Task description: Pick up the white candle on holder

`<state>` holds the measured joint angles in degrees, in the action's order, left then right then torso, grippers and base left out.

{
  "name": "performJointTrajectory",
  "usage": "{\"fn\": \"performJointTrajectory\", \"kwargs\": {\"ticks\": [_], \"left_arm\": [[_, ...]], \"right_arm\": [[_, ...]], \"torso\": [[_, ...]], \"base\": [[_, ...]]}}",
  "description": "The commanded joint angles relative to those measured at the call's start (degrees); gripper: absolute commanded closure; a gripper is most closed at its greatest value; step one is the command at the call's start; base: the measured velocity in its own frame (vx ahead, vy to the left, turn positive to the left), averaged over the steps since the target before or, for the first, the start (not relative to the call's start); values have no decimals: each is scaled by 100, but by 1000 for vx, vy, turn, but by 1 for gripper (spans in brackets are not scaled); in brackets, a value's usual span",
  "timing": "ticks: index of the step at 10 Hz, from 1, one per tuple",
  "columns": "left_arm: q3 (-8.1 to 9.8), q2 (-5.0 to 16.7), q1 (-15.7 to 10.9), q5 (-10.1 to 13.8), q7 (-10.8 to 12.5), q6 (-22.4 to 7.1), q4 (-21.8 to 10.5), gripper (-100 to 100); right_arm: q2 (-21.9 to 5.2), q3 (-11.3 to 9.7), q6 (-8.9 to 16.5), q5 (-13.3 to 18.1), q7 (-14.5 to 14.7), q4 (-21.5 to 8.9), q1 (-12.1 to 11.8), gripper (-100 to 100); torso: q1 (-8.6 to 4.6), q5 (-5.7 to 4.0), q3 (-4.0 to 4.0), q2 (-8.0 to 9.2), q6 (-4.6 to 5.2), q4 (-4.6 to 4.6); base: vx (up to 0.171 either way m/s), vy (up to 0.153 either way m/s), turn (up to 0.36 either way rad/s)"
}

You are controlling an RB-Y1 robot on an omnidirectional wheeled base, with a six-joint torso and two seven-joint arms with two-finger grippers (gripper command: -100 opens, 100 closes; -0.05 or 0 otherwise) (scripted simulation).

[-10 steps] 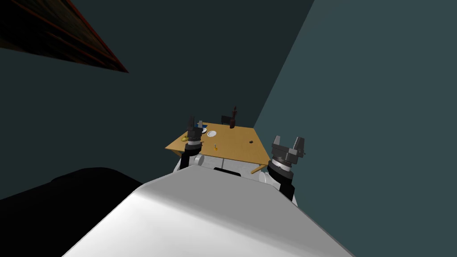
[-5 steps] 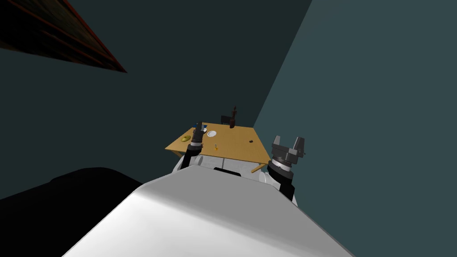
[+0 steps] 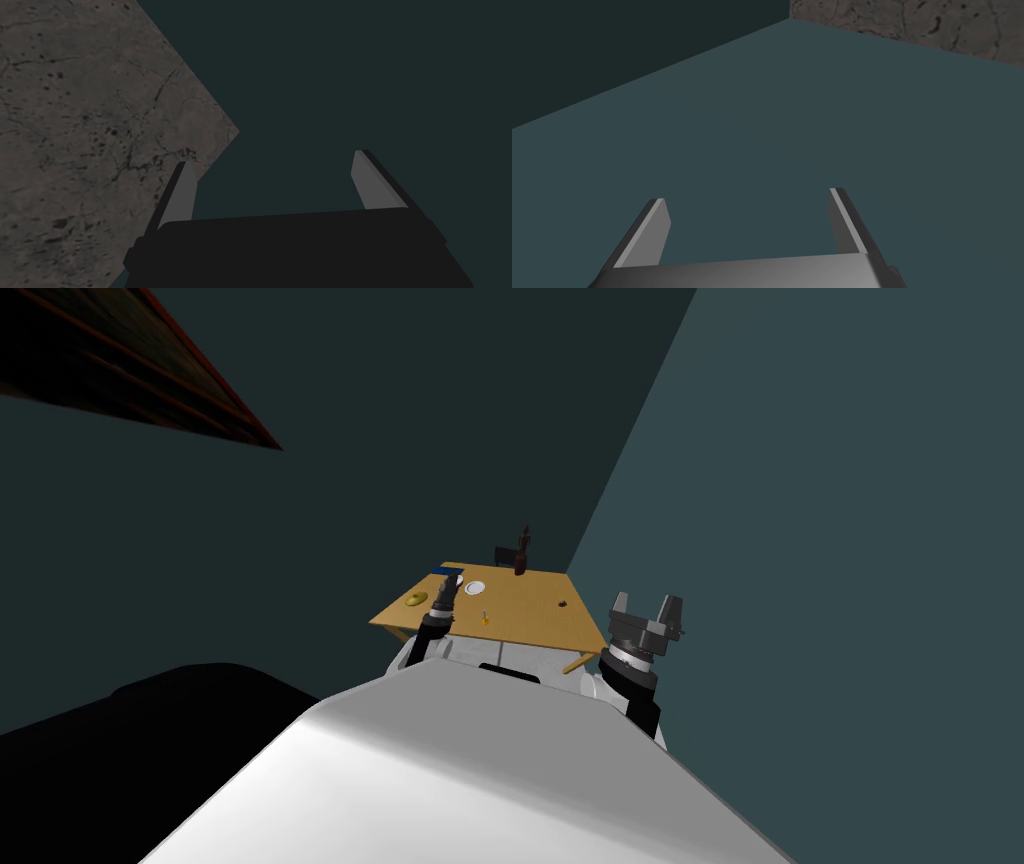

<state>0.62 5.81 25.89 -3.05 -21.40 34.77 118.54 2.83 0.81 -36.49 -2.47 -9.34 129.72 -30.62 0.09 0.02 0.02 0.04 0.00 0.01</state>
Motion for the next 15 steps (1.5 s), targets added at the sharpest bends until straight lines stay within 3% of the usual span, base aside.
{"fn": "performJointTrajectory", "kwargs": {"ticks": [1,2,3,4,5,6,7,8,9,10,11,12,13,14,15], "left_arm": [[55,59,-50,-102,-255,67,-286,-100],[55,59,-50,-102,-255,67,-349,-100],[120,118,-99,-184,-472,112,-556,-100],[120,118,-99,-184,-472,112,-641,-100],[187,172,-156,-268,-696,161,-843,-100],[187,172,-156,-268,-696,161,-950,-100],[254,220,-220,-352,-926,211,-1133,-100],[254,220,-220,-352,-926,211,-1274,-100],[320,264,-293,-437,-1161,265,-1448,-100],[320,264,-293,-437,-1161,265,-1596,-100],[385,302,-373,-521,-1399,320,-1778,-100],[385,302,-373,-521,-1399,320,-1965,-100],[448,337,-463,-603,-1638,377,-2147,-100],[448,337,-463,-603,-1638,377,-2328,-100],[509,367,-560,-684,-1877,436,-2530,-100]], "right_arm": [[0,0,0,0,0,0,0,0],[0,0,0,0,0,0,0,0],[0,0,0,0,0,0,0,0],[0,0,0,0,0,0,0,0],[0,0,0,0,0,0,0,0],[0,0,0,0,0,0,0,0],[0,0,0,0,0,0,0,0],[0,0,0,0,0,0,0,0],[0,0,0,0,0,0,0,0],[0,0,0,0,0,0,0,0],[0,0,0,0,0,0,0,0],[0,0,0,0,0,0,0,0],[0,0,0,0,0,0,0,0],[0,0,0,0,0,0,0,0],[0,0,0,0,0,0,0,0]], "torso": [[0,0,0,0,0,0],[3,1,1,2,1,0],[2,0,1,1,0,0],[3,1,0,1,1,0],[2,0,0,0,0,0],[3,1,0,-1,0,0],[1,0,0,0,0,0],[4,1,2,3,1,1],[3,1,2,3,-1,1],[3,0,1,1,1,1],[3,1,0,-1,0,0],[6,1,0,-1,0,0],[4,1,0,-1,0,0],[5,1,1,2,1,0],[4,1,1,2,-1,1]], "base": [[-18,29,-45],[-14,25,-25],[-15,25,-51],[-12,23,-26],[-11,26,-43],[-11,23,-32],[-25,30,-70],[-20,28,-34],[-16,25,-75],[-12,27,-29],[-13,35,-61],[-16,32,-42],[-21,33,-81],[-19,27,-46],[-24,29,-76]]}}
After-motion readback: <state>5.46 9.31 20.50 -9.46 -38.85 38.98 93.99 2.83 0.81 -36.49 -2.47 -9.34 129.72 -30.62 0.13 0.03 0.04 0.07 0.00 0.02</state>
